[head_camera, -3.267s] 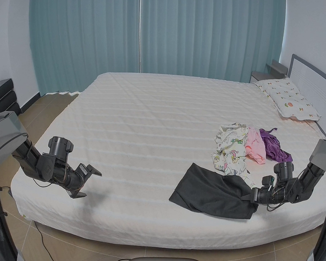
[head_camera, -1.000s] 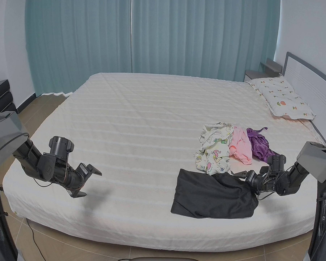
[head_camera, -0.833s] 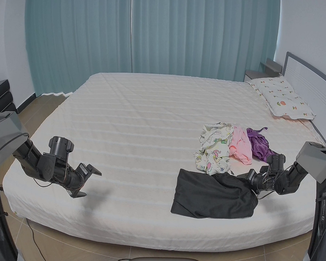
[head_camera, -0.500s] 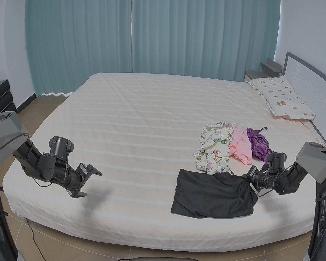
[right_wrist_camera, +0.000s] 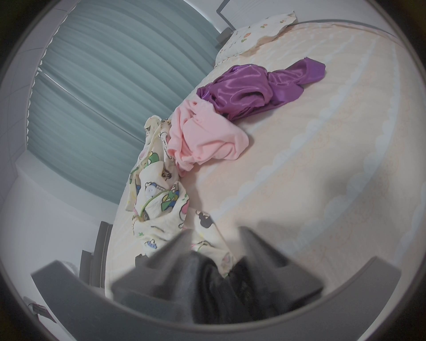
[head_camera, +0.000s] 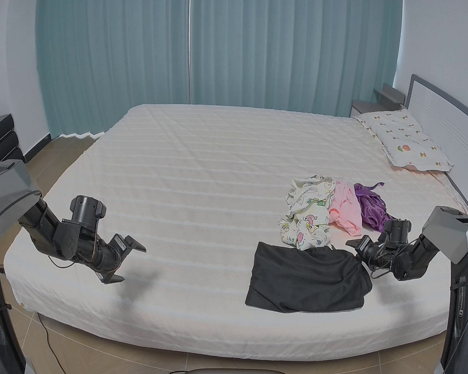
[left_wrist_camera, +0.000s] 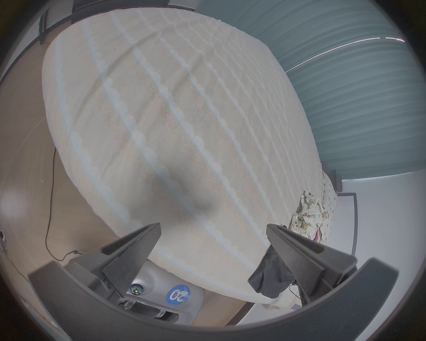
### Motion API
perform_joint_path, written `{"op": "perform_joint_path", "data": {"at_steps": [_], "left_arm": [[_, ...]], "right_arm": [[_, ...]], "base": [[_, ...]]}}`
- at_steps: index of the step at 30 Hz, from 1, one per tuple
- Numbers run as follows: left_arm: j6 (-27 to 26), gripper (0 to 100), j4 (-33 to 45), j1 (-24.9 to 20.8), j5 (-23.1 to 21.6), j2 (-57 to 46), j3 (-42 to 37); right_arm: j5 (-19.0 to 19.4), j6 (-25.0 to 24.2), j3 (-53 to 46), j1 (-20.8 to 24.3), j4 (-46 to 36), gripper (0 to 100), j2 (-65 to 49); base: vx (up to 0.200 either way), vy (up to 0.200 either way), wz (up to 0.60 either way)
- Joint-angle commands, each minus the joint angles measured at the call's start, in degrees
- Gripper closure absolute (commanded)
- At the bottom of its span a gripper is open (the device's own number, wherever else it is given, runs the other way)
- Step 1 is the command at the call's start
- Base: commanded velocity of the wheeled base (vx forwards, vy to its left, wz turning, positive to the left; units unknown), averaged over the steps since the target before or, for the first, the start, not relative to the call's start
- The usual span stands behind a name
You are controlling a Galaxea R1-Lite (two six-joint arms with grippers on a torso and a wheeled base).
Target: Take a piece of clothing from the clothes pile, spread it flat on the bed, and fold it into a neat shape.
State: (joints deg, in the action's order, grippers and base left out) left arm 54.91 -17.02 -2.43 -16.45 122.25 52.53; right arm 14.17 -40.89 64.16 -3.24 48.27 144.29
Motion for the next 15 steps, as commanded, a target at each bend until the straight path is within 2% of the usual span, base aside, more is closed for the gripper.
{"op": "perform_joint_path", "data": {"at_steps": [1, 4, 5, 6, 7, 8, 10, 15], "left_arm": [[0.0, 0, 0.0, 0.0, 0.0, 0.1, -0.1], [0.2, 0, 0.0, 0.0, 0.0, 0.1, 0.0], [0.2, 0, 0.0, 0.0, 0.0, 0.1, 0.0], [0.2, 0, 0.0, 0.0, 0.0, 0.1, 0.0], [0.2, 0, 0.0, 0.0, 0.0, 0.1, 0.0], [0.2, 0, 0.0, 0.0, 0.0, 0.1, 0.0], [0.2, 0, 0.0, 0.0, 0.0, 0.1, 0.0], [0.2, 0, 0.0, 0.0, 0.0, 0.1, 0.1]], "right_arm": [[0.0, 0.5, -3.6, -1.1, 1.9, 0, -2.0], [0.6, 5.7, -9.7, -2.7, 4.5, 0, -4.5], [0.6, 5.7, -9.7, -2.7, 4.5, 0, -4.5], [1.5, 11.3, -13.2, -4.4, 5.8, 0, -5.5], [1.7, 12.1, -13.9, -4.7, 6.0, 0, -5.7], [4.7, 16.7, -18.3, -5.6, 6.7, 0, -6.9], [8.2, 20.0, -22.5, -6.1, 7.3, 0, -8.5], [12.8, 23.0, -29.4, -5.5, 7.4, 0, -11.4]], "base": [[0.0, 0.0, 0.0], [0.0, 0.0, 0.0], [0.0, 0.0, 0.0], [0.0, 0.0, 0.0], [0.0, 0.0, 0.0], [0.0, 0.0, 0.0], [0.0, 0.0, 0.0], [0.0, 0.0, 0.0]]}}
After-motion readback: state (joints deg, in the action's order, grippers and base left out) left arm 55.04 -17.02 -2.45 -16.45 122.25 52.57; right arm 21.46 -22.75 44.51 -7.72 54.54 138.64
